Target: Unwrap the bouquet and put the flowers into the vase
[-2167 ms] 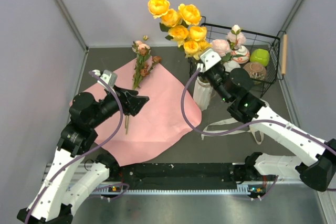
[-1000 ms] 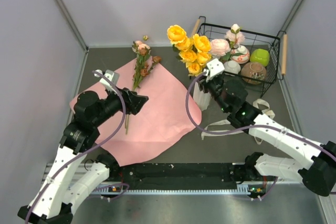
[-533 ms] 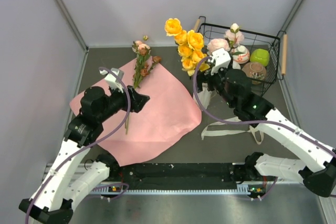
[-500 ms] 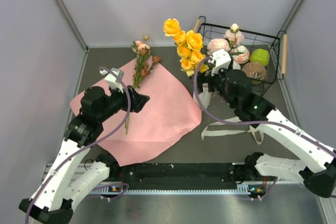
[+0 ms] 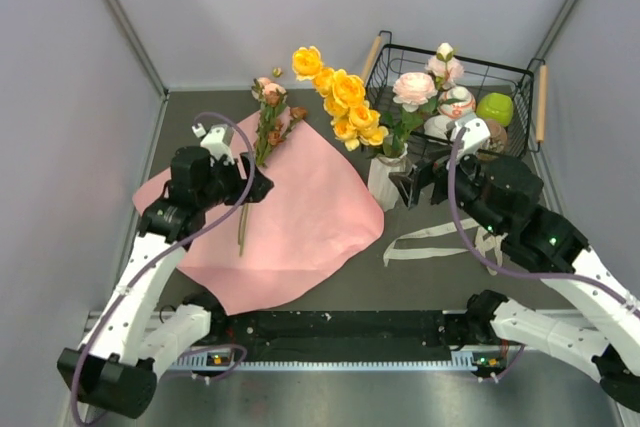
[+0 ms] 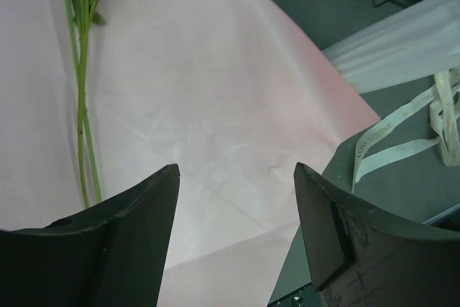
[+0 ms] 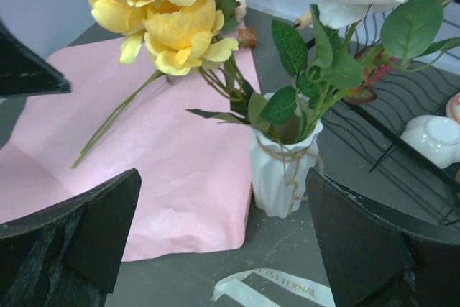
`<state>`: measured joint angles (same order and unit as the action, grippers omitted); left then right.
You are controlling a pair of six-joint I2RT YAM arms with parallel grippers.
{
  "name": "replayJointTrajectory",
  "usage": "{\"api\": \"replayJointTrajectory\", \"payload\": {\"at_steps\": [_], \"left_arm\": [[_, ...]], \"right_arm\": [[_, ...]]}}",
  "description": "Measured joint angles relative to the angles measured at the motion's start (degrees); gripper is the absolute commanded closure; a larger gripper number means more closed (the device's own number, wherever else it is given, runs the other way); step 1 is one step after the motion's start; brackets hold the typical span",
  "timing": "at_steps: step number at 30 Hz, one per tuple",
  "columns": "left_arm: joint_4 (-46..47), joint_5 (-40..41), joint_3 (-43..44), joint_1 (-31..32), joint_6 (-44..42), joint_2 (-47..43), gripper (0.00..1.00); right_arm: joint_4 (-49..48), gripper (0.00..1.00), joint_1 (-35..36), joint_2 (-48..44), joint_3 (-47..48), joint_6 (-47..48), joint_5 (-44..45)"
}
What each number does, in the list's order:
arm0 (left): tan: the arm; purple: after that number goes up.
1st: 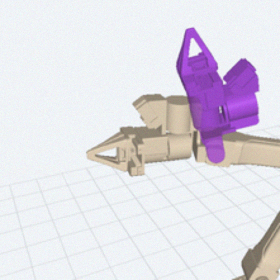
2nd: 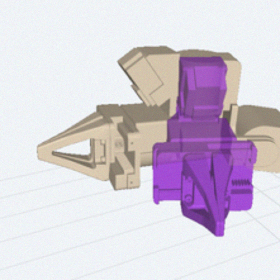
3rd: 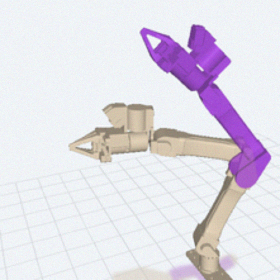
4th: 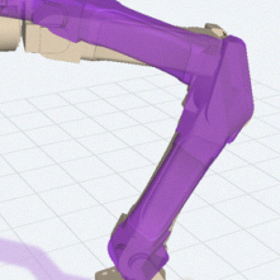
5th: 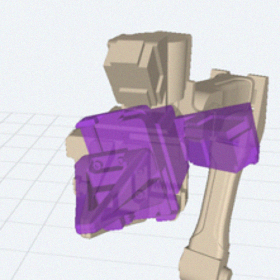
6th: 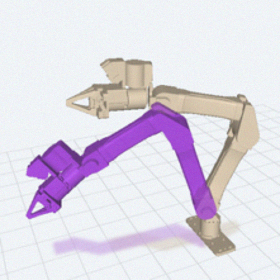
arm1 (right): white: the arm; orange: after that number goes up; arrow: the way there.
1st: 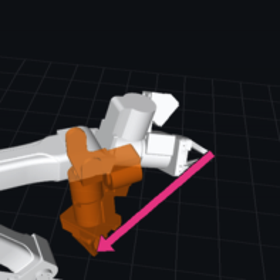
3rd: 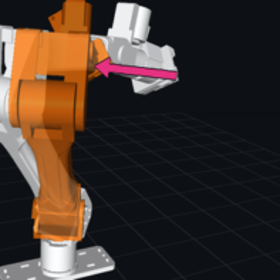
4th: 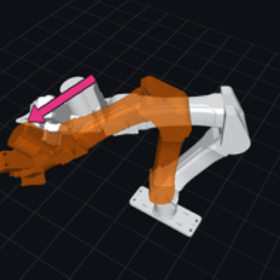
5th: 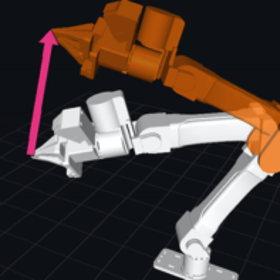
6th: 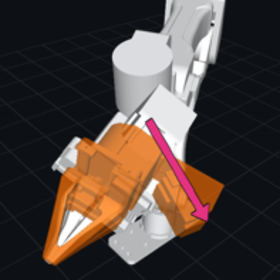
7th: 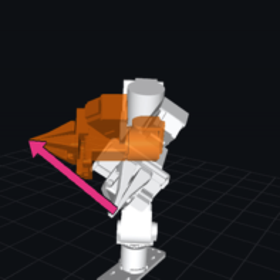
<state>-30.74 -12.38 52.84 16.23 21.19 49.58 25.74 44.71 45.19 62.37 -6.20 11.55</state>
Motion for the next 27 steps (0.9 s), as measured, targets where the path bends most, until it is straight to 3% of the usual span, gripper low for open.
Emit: {"api": "replayJointTrajectory", "payload": {"at_steps": [8, 15, 20, 27], "left_arm": [[-2.3, -1.3, 3.1, -9.8, 0.6, 15.7, 0.46], [-5.0, 3.6, 14.3, -10.1, -1.9, 34.5, 0.77], [-5.9, 5.3, 21.8, -10.1, -3.7, 46.4, 0.72], [-7.0, 6.1, 24.5, -10.1, -5.0, 51.5, 0.63]], "right_arm": [[2.4, 0.01, 0.0, -3.1, -3.3, -6.7, -7.1], [2.2, 0.01, 0.0, -1.1, -8.0, -12.0, -15.5], [2.0, 0.01, 0.0, -1.2, -8.7, -13.4, -18.3], [1.7, 0.01, 0.0, -1.7, -8.7, -13.6, -19.4]]}}
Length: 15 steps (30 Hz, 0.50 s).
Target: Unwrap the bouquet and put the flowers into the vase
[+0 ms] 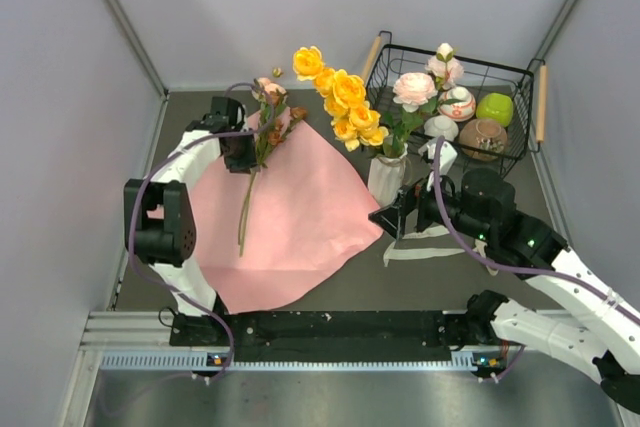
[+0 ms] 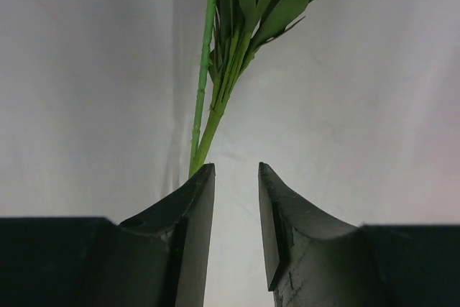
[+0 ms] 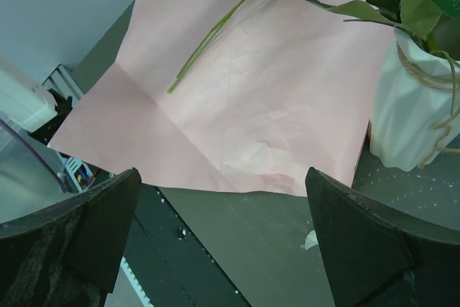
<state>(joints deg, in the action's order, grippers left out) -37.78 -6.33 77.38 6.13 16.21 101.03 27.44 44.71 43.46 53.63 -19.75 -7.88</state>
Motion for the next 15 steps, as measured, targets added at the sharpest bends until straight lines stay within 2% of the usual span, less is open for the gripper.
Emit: {"api": "replayJointTrajectory", "payload": {"at_steps": [2, 5, 15], "left_arm": [[0.0, 0.0, 1.4, 0.0, -0.3, 0.9, 0.64], [0.2, -0.3, 3.2, 0.0, -0.9, 2.3, 0.70], [0.4, -1.0, 3.7, 0.0, -1.4, 6.8, 0.71]], "right_arm": [[0.0, 0.01, 0.0, 0.0, 0.0, 0.0, -0.1], [-0.1, 0.01, 0.0, 0.0, -0.3, 0.0, -0.2], [-0.2, 0.01, 0.0, 0.1, -0.8, 0.1, -0.2]]}}
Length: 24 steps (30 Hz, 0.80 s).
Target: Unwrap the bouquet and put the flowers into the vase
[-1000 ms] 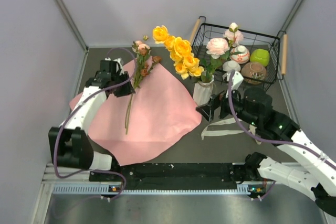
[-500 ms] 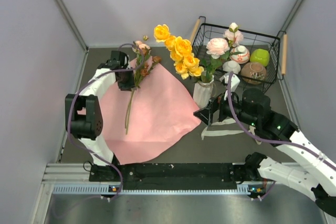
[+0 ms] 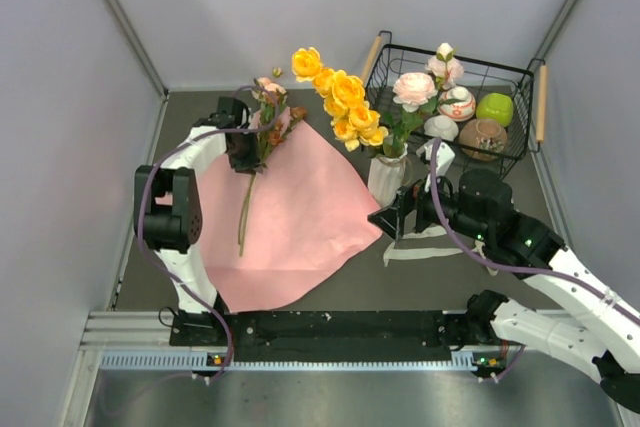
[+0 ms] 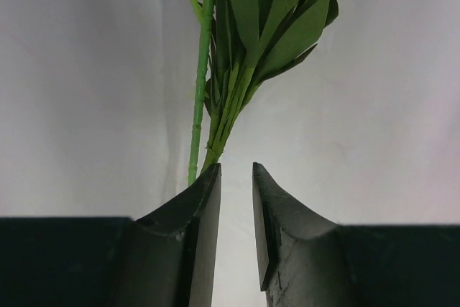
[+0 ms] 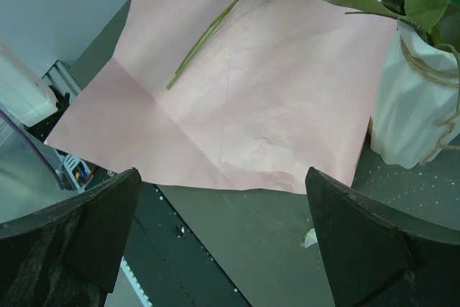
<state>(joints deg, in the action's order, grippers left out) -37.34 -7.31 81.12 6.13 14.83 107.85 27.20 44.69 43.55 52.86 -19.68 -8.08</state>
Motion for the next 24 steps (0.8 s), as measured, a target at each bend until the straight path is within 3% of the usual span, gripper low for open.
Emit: {"api": "replayJointTrajectory", "payload": {"at_steps": [6, 15, 24], "left_arm": [[1.2, -0.9, -0.2, 0.0, 0.0, 0.5, 0.72], [1.5, -1.8, -0.3, 0.0, 0.3, -0.4, 0.58], [1.6, -1.2, -0.2, 0.0, 0.3, -1.2, 0.61]], "right_arm": [[-0.2, 0.01, 0.0, 0.4, 0.0, 0.0, -0.1], [-0.8, 0.01, 0.0, 0.4, -1.1, 0.0, -0.2], [-0.8, 0.01, 0.0, 0.4, -1.1, 0.0, -0.2]]}}
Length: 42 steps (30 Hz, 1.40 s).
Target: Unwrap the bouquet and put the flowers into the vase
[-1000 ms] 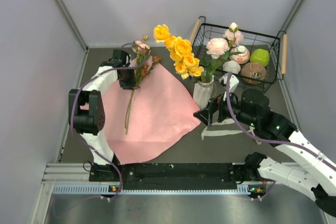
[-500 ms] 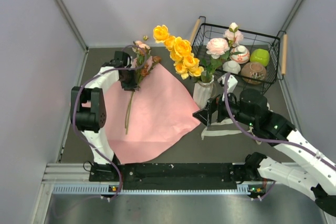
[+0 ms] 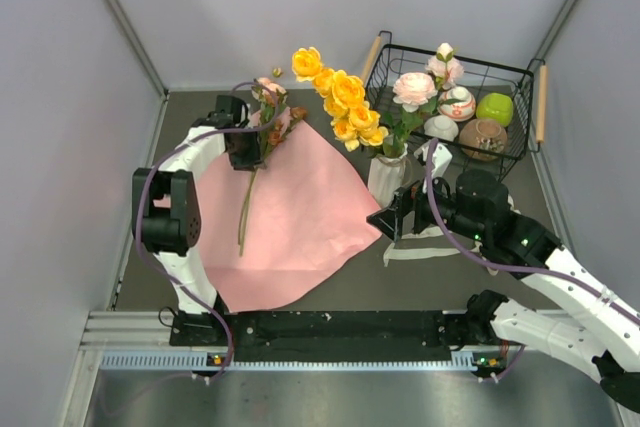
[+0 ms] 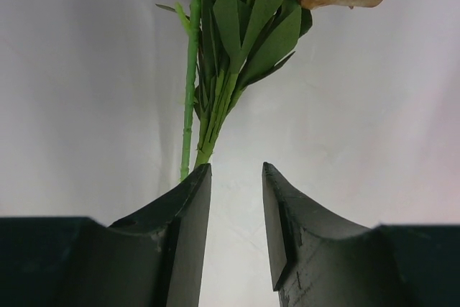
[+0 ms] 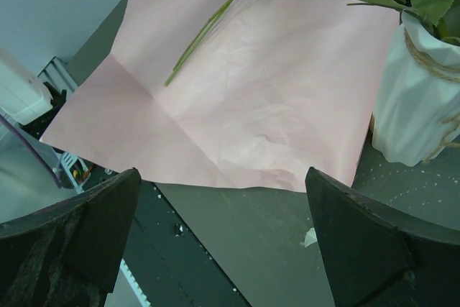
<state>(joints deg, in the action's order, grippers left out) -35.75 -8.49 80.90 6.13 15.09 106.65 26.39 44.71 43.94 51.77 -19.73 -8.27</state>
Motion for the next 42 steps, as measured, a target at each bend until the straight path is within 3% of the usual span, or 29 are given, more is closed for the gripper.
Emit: {"api": "replayJointTrajectory", "payload": {"at_steps": [10, 15, 29, 42], "left_arm": [[0.3, 0.2, 0.1, 0.0, 0.0, 3.0, 0.62], [0.6, 0.2, 0.1, 0.0, 0.0, 3.6, 0.56], [1.0, 1.0, 2.7, -0.1, 0.0, 0.3, 0.51], [1.0, 0.4, 5.0, -0.1, -0.1, 4.5, 0.55]], "right_arm": [[0.0, 0.01, 0.0, 0.0, 0.0, 0.0, 0.0], [0.0, 0.01, 0.0, 0.0, 0.0, 0.0, 0.0], [-0.1, 0.01, 0.0, 0.4, 0.0, 0.0, 0.0], [-0.2, 0.01, 0.0, 0.4, 0.0, 0.0, 0.0]]}}
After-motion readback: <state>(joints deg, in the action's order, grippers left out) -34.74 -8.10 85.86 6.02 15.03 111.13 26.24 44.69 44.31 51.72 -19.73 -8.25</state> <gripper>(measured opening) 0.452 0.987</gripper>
